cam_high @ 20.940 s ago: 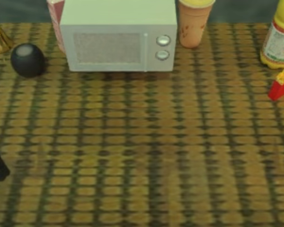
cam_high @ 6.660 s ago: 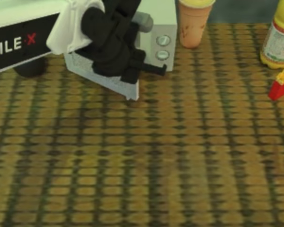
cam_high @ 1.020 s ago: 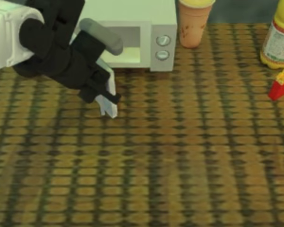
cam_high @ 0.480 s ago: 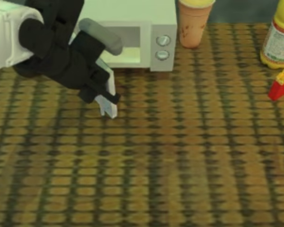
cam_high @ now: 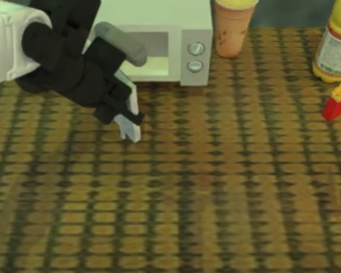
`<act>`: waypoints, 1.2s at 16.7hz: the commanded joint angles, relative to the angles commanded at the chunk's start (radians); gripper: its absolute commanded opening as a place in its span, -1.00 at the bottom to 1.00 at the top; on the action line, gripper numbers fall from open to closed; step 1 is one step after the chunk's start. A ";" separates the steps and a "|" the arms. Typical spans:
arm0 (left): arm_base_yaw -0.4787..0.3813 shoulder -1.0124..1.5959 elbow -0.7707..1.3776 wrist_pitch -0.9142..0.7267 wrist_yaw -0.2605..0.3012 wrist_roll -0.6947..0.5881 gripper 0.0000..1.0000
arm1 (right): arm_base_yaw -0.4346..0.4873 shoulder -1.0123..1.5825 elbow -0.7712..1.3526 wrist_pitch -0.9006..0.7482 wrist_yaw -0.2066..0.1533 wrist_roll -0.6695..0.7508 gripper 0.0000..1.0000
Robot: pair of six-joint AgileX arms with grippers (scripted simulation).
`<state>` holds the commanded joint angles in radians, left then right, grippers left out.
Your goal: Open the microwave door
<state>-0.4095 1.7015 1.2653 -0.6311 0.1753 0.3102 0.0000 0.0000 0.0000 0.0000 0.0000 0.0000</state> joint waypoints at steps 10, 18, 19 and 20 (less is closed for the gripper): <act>0.052 -0.016 -0.028 -0.036 0.066 0.129 -1.00 | 0.000 0.000 0.000 0.000 0.000 0.000 1.00; 0.078 -0.034 -0.033 -0.044 0.098 0.191 -1.00 | 0.000 0.000 0.000 0.000 0.000 0.000 1.00; 0.078 -0.034 -0.033 -0.044 0.098 0.191 -1.00 | 0.000 0.000 0.000 0.000 0.000 0.000 1.00; 0.078 -0.034 -0.033 -0.044 0.098 0.191 -1.00 | 0.000 0.000 0.000 0.000 0.000 0.000 1.00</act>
<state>-0.3315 1.6671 1.2321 -0.6755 0.2733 0.5013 0.0000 0.0000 0.0000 0.0000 0.0000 0.0000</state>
